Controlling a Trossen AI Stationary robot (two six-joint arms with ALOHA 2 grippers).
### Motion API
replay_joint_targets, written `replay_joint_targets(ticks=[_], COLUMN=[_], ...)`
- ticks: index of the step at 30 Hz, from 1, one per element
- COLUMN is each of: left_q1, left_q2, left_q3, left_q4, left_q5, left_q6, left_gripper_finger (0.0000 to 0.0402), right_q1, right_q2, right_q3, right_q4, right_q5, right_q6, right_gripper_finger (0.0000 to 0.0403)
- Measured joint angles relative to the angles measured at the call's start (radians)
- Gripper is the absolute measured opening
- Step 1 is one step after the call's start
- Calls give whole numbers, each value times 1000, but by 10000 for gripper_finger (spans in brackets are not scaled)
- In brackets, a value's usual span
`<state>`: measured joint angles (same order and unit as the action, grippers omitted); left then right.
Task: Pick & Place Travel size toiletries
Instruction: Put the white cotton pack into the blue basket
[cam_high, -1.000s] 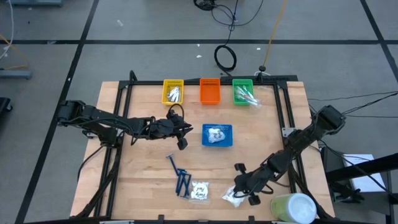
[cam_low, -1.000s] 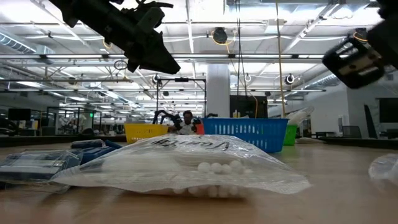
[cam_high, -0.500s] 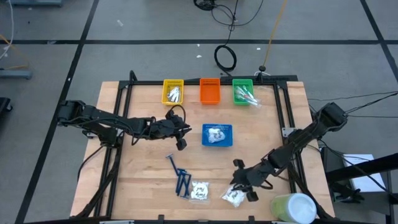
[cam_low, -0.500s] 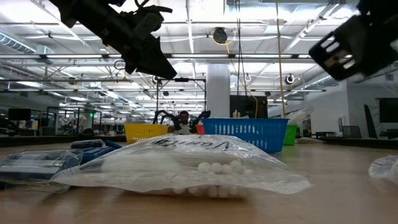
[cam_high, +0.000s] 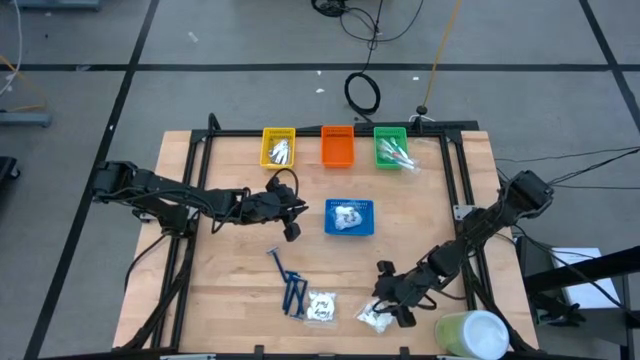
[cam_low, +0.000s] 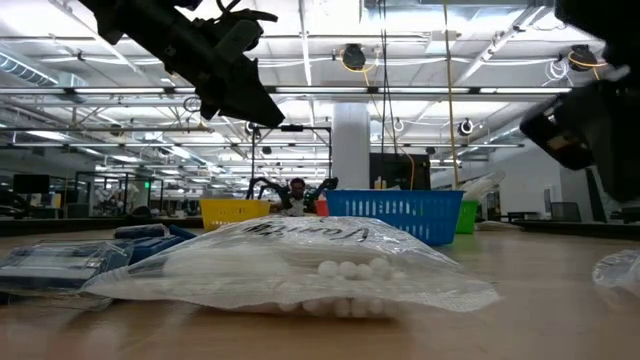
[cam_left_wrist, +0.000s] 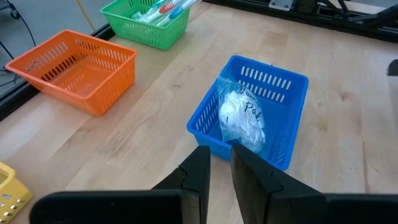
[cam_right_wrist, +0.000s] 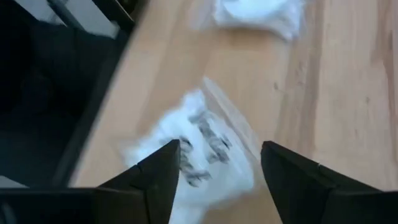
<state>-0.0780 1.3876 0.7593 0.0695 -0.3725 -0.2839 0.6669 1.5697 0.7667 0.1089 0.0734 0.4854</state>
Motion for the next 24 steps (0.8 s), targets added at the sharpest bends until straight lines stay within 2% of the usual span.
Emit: replay_joint_targets(ticks=[8, 18, 21, 24], left_q1=[0, 0, 0, 0], left_q2=[0, 0, 0, 0], left_q3=[0, 0, 0, 0], left_q4=[0, -9, -12, -14], left_q5=[0, 0, 0, 0], left_q6=[-14, -15, -15, -15], left_gripper_finger=[65, 65, 65, 65], right_q1=[16, 15, 13, 13], right_q2=[41, 94, 94, 82], right_q3=[-29, -29, -28, -28], right_q4=[104, 102, 104, 105], right_q5=[-1, -54, -68, -78], right_q6=[-16, -11, -38, -81], right_gripper_finger=[176, 104, 73, 25])
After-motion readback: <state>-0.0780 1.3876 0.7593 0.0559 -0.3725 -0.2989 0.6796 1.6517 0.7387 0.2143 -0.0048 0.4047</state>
